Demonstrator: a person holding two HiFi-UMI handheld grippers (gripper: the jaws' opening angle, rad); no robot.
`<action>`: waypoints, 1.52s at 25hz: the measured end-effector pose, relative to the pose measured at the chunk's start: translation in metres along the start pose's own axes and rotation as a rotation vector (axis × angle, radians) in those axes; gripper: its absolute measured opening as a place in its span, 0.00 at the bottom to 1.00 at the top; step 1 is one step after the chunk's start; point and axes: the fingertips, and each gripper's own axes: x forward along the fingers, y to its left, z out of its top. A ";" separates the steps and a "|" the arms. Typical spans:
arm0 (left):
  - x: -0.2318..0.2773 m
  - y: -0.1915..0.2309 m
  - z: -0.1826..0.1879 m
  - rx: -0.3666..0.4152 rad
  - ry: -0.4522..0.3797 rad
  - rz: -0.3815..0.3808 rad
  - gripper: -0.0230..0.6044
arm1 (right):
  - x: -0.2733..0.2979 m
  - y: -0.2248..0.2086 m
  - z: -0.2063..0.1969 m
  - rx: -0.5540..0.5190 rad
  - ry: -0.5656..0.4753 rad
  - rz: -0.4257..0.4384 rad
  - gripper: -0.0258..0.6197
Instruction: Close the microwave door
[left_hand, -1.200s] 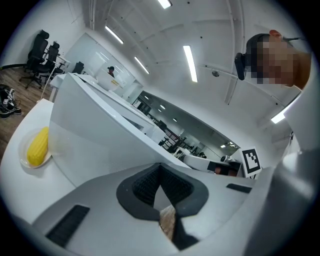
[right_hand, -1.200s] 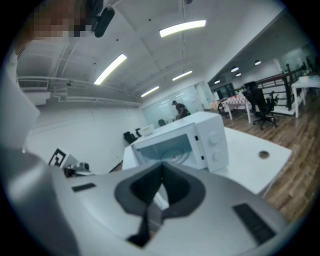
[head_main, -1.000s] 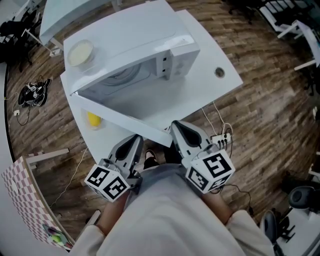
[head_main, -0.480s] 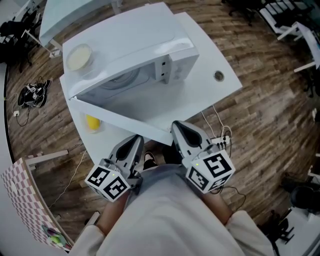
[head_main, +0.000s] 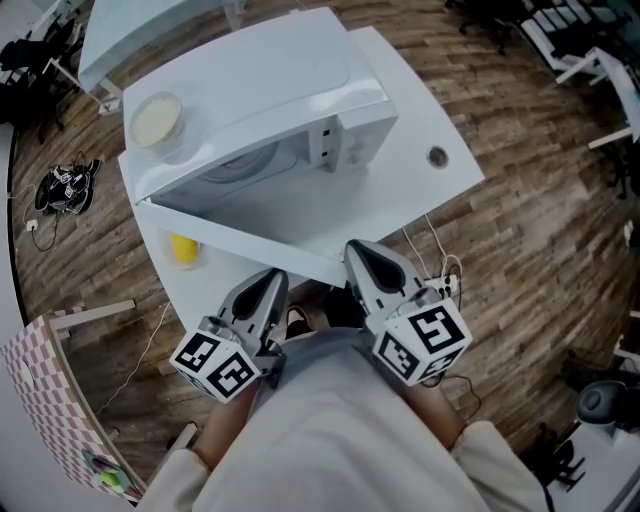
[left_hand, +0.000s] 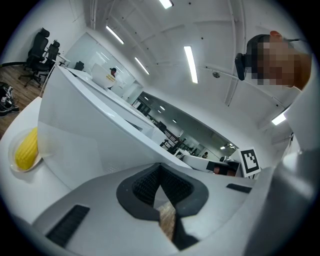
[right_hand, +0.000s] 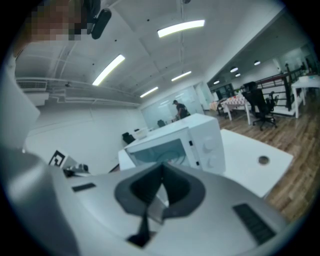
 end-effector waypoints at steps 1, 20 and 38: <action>0.001 0.000 0.001 0.002 -0.001 0.001 0.07 | 0.000 -0.001 0.001 -0.001 -0.001 0.000 0.07; 0.020 0.003 0.008 -0.024 -0.052 0.055 0.07 | 0.009 -0.022 0.018 -0.017 -0.002 0.058 0.07; 0.030 0.000 0.011 -0.012 -0.152 0.118 0.07 | 0.009 -0.030 0.023 -0.072 0.028 0.165 0.07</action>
